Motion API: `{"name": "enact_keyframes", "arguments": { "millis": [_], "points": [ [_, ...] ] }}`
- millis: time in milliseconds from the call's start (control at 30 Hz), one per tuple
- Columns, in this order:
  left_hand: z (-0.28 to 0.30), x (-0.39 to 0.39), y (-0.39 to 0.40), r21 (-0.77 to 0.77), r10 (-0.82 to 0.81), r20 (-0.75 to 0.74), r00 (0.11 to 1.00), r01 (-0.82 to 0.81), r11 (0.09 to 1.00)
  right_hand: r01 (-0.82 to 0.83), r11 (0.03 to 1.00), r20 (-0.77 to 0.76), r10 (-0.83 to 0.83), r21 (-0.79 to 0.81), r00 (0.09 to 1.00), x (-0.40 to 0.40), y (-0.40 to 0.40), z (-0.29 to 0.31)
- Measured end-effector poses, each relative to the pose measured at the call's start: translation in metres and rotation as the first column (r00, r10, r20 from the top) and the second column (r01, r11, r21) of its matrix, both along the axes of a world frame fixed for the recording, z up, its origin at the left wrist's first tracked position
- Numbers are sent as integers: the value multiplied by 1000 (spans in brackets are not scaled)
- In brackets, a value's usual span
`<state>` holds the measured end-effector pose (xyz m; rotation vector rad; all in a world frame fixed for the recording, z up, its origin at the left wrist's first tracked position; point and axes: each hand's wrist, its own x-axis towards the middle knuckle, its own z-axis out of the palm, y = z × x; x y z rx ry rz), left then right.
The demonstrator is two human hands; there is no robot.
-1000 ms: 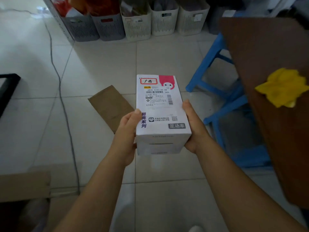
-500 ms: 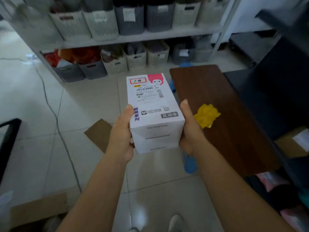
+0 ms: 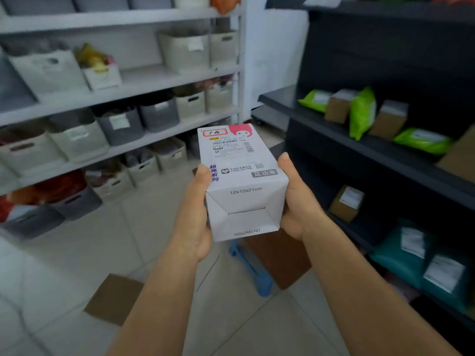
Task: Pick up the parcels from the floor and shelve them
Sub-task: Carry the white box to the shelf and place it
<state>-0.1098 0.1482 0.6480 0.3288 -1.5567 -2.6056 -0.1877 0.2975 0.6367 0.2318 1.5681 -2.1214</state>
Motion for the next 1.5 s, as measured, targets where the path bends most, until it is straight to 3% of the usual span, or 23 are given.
{"name": "enact_keyframes", "arguments": {
  "millis": [233, 633, 1000, 1500],
  "points": [
    [66, -6, 72, 13, -225, -161, 961, 230, 973, 206, 977, -156, -213, -63, 964, 27, 87, 67],
    [131, 2, 198, -126, -509, -307, 804, 496, 859, 535, 840, -323, -532, -86, 783, 104, 218, 141],
    [182, 29, 338, -148, -668, -410, 621, 677, 721, 695, 711, -459, -656, -109, 599, 172, 340, 194],
    [225, 105, 568, -133, -758, -448, 474, 803, 581, 840, 539, -576, -707, -63, 411, 283, 554, 243]
  ]
}}
